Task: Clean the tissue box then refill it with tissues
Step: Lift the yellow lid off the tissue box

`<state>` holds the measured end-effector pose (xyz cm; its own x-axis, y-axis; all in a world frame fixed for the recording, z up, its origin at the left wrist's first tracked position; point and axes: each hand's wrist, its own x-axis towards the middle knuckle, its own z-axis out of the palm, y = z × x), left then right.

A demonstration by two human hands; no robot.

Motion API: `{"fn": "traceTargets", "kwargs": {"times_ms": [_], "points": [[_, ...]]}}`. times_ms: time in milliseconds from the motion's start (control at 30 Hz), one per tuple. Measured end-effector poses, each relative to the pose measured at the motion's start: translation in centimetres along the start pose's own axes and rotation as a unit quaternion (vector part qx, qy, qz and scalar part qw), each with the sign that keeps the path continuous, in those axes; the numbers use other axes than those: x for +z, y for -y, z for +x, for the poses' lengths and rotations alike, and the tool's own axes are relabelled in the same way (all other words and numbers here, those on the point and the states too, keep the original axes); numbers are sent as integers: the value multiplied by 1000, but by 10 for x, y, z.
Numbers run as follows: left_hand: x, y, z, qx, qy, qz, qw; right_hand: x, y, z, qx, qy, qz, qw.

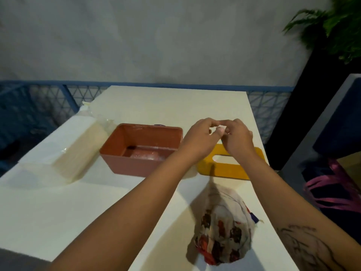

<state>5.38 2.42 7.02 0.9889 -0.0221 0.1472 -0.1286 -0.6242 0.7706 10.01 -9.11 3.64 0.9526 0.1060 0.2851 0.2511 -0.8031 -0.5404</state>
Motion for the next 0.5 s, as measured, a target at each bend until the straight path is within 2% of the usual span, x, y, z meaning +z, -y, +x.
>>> {"fn": "traceTargets", "kwargs": {"times_ms": [100,200,500], "points": [[-35,1,-3,6,-39,-22,999,1,36,5,-12,7,28,1000],[-72,17,-5,2,-82,2,997,15,75,11,-23,18,44,999],[-194,101,-16,-43,-170,34,984,81,207,21,-67,71,91,991]]}}
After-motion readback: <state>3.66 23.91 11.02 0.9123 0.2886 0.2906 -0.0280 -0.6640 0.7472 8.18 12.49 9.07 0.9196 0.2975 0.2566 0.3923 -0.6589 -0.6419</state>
